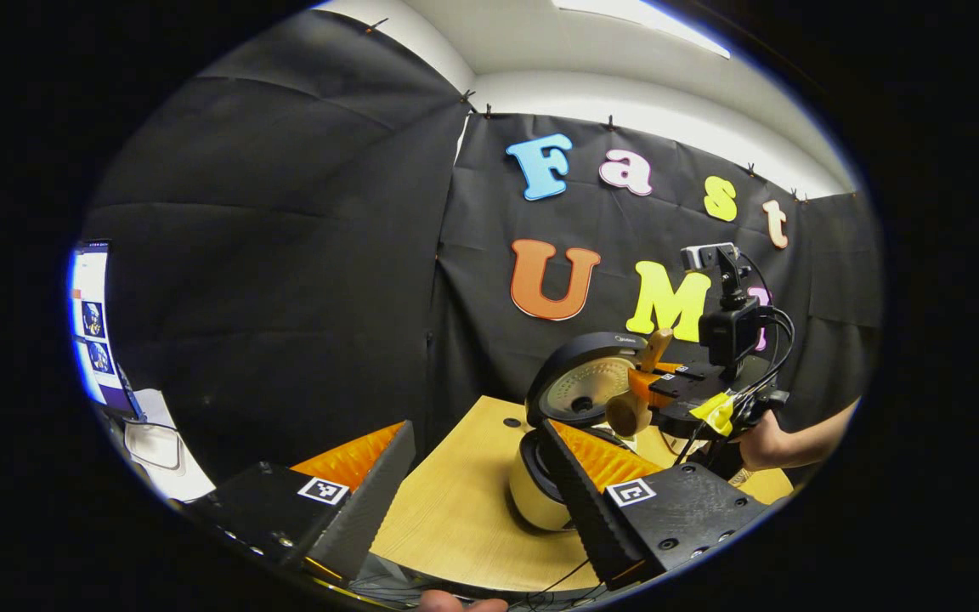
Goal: Close the left gripper, press the button to open the rice cooker; take a wooden spoon from the chopstick holder with the right hand, scoop a spoonful of rice and pour it into the rice cooker, then put the wooden spoon back into the chopstick holder.
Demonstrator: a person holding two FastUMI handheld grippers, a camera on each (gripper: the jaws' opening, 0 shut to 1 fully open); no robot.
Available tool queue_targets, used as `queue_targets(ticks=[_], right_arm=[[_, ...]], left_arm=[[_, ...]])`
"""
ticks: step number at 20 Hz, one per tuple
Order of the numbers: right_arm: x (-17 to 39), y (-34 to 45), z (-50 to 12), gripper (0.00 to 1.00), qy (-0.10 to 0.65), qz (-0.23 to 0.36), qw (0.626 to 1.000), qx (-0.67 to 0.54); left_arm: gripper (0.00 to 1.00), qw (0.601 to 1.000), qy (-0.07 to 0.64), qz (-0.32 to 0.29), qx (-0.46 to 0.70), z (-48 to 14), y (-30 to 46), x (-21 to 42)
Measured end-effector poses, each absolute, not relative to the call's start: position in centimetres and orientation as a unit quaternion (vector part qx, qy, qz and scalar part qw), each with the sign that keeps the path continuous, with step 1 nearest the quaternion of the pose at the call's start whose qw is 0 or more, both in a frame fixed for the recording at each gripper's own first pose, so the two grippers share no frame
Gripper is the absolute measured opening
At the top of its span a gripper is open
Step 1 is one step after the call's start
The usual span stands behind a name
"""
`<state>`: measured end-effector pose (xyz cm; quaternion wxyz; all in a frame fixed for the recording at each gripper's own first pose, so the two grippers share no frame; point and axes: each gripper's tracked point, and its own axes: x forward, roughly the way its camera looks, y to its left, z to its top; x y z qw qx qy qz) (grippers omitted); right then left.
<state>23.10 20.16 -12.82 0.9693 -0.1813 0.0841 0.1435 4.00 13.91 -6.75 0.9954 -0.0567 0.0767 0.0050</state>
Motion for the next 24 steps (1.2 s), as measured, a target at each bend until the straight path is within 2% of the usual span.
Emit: queue_targets(ticks=[3,4,5,12,17,24], right_arm=[[22.7,19.1,-11.9,0.10,0.093,0.144,0.976,-0.132],[22.5,18.7,-11.6,0.13,0.098,0.146,0.979,-0.108],[22.6,18.2,-11.1,0.10,0.105,0.148,0.980,-0.082],[21.4,13.5,-6.7,0.10,0.126,0.157,0.975,0.097],[19.8,5.9,-3.4,0.10,0.130,0.141,0.960,0.205],[18.2,-10.2,-3.5,0.10,0.119,0.055,0.960,0.247]], left_arm=[[0.95,0.996,0.076,-0.003,-0.052,-5.8,12.7,4.1],[0.95,0.996,0.075,-0.007,-0.050,-5.3,11.5,4.5],[0.95,0.996,0.075,-0.009,-0.047,-5.2,10.8,4.8],[0.95,0.997,0.073,-0.023,-0.017,-3.9,5.5,5.9],[0.95,0.998,0.059,-0.033,-0.009,-2.0,0.2,6.6],[0.95,0.997,0.051,-0.057,0.006,-0.5,-7.4,8.2]])
